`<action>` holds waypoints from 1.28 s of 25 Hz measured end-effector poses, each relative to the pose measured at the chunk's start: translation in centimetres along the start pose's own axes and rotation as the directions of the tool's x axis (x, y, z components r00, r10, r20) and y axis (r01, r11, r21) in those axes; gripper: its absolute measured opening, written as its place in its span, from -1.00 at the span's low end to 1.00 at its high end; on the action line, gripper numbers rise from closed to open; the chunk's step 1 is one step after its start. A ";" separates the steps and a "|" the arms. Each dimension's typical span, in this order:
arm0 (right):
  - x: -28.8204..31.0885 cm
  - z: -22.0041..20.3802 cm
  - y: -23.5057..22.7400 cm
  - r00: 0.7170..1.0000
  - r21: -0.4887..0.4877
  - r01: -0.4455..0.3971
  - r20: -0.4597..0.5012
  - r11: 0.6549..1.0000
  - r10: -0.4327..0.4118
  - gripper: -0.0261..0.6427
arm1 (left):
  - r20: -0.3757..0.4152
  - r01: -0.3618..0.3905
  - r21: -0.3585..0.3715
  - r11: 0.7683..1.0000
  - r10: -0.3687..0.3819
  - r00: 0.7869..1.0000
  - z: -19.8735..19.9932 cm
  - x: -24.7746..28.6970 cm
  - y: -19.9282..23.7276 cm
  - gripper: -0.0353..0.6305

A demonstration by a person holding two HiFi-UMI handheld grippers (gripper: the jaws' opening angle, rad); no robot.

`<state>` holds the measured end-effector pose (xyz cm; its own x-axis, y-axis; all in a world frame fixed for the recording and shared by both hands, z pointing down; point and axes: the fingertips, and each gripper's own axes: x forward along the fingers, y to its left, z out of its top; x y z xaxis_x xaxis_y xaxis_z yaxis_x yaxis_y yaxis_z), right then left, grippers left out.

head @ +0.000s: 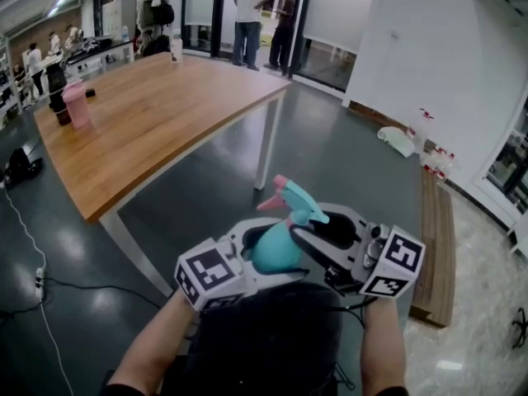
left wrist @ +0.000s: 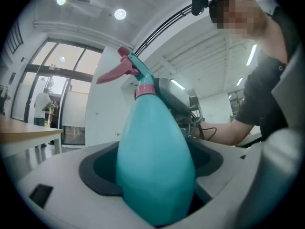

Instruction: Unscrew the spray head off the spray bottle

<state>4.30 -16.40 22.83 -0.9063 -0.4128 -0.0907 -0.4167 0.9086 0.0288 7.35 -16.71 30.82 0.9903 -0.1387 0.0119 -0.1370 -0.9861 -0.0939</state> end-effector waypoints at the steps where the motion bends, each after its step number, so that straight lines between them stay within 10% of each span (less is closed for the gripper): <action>1: 0.0 0.1 0.2 1.000 -0.001 -0.027 0.006 1.000 0.027 -0.50 | 0.005 0.020 0.007 1.000 -0.020 1.000 0.0 -0.1 -0.2 0.36; 6: -0.2 0.3 1.3 0.992 0.000 -0.125 0.028 0.992 0.125 -0.50 | 0.047 0.092 0.016 0.996 -0.093 0.995 0.2 -0.5 -1.3 0.36; 15: -0.4 -0.4 -1.5 0.992 0.041 0.117 0.036 0.992 -0.119 -0.43 | 0.039 -0.130 0.013 0.991 0.129 0.991 -0.2 -0.5 2.5 0.36; 24: 0.2 -0.9 -3.6 0.884 0.048 0.466 0.019 0.883 -0.467 -0.43 | -0.005 -0.384 0.016 0.923 0.384 0.923 -1.3 -0.2 6.0 0.36; 32: 1.8 -2.2 -4.0 0.833 -0.019 0.551 -0.050 0.835 -0.551 -0.43 | -0.031 -0.439 0.019 0.898 0.439 0.898 -2.5 0.6 5.7 0.36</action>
<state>4.18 -20.94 24.78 -0.5290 -0.8476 -0.0420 -0.8481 0.5297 -0.0073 7.10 -22.60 32.78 0.8283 -0.5603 0.0003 -0.5570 -0.8235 -0.1082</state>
